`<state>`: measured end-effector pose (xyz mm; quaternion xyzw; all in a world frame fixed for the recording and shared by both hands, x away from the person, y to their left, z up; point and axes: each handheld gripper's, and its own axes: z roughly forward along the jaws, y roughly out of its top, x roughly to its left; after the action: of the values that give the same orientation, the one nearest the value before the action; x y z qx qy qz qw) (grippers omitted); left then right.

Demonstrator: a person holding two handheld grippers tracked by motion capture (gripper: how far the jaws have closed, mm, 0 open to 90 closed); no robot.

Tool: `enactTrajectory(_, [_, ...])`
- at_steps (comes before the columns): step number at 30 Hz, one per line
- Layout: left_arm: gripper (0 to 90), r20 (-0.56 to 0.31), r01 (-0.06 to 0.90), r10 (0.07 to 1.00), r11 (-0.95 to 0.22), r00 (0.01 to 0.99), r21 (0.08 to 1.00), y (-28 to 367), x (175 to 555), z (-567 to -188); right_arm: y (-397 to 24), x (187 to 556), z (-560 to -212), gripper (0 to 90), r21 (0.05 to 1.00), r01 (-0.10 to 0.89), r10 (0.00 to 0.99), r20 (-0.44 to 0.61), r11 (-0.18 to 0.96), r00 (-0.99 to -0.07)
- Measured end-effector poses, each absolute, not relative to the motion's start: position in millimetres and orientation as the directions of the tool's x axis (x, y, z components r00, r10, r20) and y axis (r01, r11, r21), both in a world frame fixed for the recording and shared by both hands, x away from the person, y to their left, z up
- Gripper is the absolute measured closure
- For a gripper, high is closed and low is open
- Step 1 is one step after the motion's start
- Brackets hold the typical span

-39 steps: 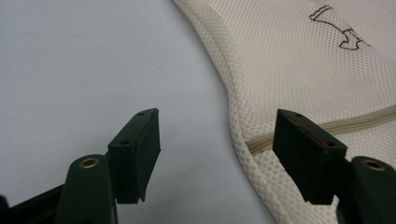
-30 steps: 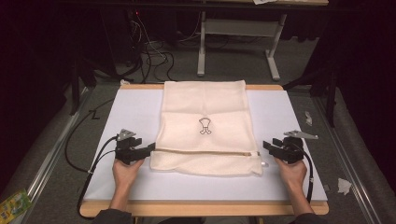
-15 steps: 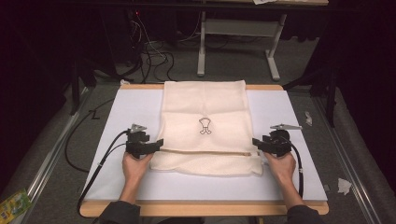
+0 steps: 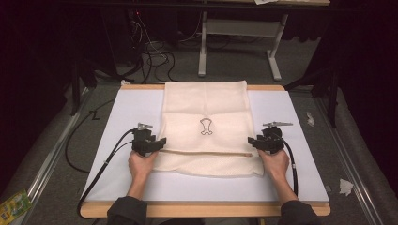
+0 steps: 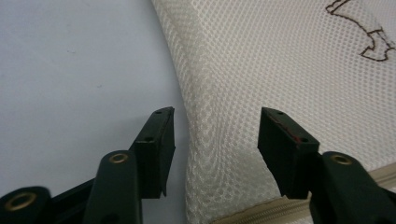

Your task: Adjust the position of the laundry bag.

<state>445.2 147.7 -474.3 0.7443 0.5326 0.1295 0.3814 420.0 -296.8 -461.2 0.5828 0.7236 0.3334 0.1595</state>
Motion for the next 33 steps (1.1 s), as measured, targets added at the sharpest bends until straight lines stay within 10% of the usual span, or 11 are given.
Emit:
enactTrajectory(14, [82.7,-0.179,0.701,0.895,-0.182,0.408,0.69,141.4,449.3,-475.7,-291.9,426.4,-464.3,84.6,0.636,0.756,0.951,0.11,0.156,-0.289])
enactTrajectory(33, [87.4,-0.187,0.68,0.879,-0.19,0.439,0.708,144.7,446.3,-467.5,-293.3,420.7,-457.9,89.4,0.667,0.72,0.941,0.082,0.194,-0.329])
